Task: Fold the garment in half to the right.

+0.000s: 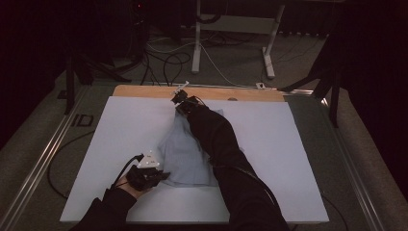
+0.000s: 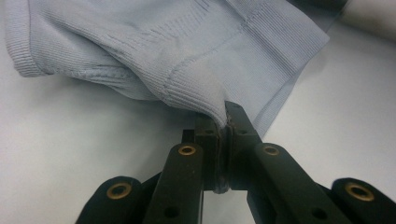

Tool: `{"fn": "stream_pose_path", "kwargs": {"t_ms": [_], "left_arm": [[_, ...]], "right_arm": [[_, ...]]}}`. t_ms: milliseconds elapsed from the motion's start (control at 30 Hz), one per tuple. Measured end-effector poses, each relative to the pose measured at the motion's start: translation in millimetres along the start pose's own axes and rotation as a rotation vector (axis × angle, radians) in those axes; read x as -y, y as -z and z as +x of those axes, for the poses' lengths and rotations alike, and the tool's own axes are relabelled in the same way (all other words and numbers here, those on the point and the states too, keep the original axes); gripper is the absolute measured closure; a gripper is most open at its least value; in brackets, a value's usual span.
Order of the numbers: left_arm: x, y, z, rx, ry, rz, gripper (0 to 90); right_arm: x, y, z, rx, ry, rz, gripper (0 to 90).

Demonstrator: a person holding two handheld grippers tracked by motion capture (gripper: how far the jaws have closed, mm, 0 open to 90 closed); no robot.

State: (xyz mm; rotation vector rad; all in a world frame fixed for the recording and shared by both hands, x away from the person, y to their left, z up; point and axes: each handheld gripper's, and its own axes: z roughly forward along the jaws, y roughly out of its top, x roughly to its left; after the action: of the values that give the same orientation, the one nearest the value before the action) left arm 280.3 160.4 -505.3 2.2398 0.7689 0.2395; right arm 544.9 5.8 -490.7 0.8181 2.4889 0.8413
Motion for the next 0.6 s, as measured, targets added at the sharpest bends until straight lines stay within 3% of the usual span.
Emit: {"fn": "stream_pose_path", "kwargs": {"t_ms": [600], "left_arm": [[-17.4, 4.7, -8.6, 0.013, -0.031, -0.009, 87.1]], "right_arm": [[-5.9, 32.7, -11.2, 0.011, 0.007, -0.054, 87.7]]}}
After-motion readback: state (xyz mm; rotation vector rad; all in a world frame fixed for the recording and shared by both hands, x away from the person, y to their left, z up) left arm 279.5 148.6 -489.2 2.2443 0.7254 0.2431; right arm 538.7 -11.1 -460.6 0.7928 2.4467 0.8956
